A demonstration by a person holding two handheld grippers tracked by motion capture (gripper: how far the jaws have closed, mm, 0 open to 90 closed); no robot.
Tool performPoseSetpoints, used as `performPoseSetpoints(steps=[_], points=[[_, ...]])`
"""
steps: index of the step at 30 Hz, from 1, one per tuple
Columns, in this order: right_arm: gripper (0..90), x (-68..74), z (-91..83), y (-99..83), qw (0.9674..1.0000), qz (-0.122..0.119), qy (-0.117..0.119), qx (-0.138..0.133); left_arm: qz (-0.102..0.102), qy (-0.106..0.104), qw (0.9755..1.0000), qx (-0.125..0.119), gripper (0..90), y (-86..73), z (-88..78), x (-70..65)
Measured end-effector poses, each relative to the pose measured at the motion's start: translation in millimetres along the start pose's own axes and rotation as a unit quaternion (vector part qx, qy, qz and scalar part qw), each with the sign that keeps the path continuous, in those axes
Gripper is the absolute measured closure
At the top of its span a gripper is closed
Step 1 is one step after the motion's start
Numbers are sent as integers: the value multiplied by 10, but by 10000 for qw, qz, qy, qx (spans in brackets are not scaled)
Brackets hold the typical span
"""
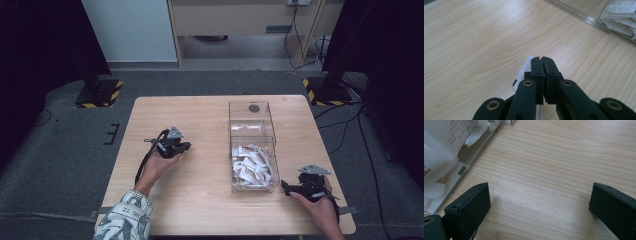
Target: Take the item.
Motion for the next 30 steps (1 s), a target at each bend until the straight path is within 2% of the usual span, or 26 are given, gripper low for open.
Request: performPoseSetpoints(steps=[3, 5, 9, 16, 18, 21, 23, 26, 30], points=[[38, -1, 0, 0, 10000, 4, -4, -1, 3, 0, 10000, 8, 841, -5, 43, -12], [38, 0, 0, 0, 10000, -1, 1, 0, -31, 24, 10000, -2, 731, -8, 59, -11], [38, 0, 0, 0, 10000, 0, 1, 1, -130, 57, 9999, -38, 425, -12, 26, -17], [38, -1, 0, 0, 10000, 3, -5, -1, -179, 68, 9997, -131, 166, -85, -165, -71], [38, -1, 0, 0, 10000, 4, -5, -1, -178, 35, 9998, -61, 116, -151, -223, -97], [38, -1, 1, 0, 10000, 3, -7, -1, -101, 106, 9999, 51, 78, -275, -306, -133], [38, 0, 0, 0, 10000, 0, -3, 1, -109, 73, 9999, 67, 60, -342, -349, -167], [38, 0, 1, 0, 10000, 6, -8, 0, -49, 74, 9999, 129, 48, -432, -388, -218], [38, 0, 0, 0, 10000, 4, -5, 1, -83, 60, 9997, 215, 48, -563, -408, -283]])
Point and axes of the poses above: each handheld gripper's, and its own axes: z roughly forward along the jaws, y roughly out of its top, x roughly to its left, the point moved 10 cm from there along z, roughly forward along the jaws, and after that the axes turned 13 degrees about x, right-handed, at the moved point
